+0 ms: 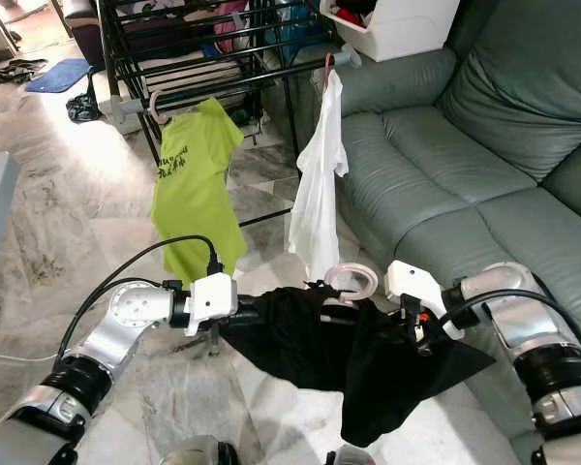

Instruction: Hang hanger

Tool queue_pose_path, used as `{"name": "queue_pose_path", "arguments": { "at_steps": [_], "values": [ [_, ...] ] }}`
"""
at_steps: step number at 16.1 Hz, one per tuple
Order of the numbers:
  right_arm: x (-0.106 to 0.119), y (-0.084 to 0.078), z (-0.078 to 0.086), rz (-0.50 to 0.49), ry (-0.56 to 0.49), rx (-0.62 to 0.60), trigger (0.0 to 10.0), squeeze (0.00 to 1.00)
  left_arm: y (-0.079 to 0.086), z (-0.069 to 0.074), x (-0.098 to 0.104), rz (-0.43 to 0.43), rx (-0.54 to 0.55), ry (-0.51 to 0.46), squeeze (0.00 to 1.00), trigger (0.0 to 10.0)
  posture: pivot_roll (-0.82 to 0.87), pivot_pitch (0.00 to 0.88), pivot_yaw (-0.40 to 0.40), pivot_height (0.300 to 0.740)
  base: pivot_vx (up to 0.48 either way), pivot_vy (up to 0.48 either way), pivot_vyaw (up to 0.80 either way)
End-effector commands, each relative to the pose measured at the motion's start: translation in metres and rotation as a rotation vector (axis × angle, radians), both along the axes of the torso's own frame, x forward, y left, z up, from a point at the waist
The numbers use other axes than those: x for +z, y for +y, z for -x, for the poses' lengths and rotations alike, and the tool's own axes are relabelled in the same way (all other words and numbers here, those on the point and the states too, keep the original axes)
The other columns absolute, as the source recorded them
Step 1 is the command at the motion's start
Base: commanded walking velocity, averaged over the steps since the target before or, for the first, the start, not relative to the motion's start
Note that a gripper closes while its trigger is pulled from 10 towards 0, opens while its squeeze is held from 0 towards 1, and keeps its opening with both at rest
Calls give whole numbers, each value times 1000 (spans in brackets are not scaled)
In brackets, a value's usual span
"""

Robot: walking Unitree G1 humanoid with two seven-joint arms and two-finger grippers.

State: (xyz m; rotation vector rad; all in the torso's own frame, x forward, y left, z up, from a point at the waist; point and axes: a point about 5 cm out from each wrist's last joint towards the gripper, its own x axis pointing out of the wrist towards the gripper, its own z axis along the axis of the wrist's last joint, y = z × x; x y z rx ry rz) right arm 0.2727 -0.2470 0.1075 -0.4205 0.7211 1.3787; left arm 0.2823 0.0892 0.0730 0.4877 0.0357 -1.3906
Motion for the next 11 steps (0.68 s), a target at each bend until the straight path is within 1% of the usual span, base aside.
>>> {"name": "queue_pose_path", "arguments": {
  "at_steps": [1,4,6,7,8,10,11],
  "values": [
    [-1,2,0,-1,-3,4,0,0,-1,-12,17,68,59,-88,0,0,-78,0,41,740,0,0,0],
    [-1,0,-1,0,-11,-2,0,0,-1,-22,22,85,138,-149,0,0,-86,0,43,740,0,0,0],
    [-1,1,-3,-2,-26,-10,0,0,0,-25,21,65,170,-176,0,0,-88,0,44,740,0,0,0],
    [-1,1,-4,2,-41,-13,0,0,1,-25,17,45,174,-180,1000,10000,-87,0,48,740,0,0,0],
    [-3,3,-5,6,-74,-20,0,0,3,-26,16,34,179,-197,1000,10000,-86,0,48,740,0,0,0],
    [-7,11,-8,-28,-116,-43,0,0,5,-27,15,5,191,-246,1000,10000,-80,0,52,740,0,0,0],
    [-16,16,-10,-13,-155,-89,0,0,6,-27,13,-31,191,-281,1000,10000,-75,0,48,740,0,0,0]
  ]
}}
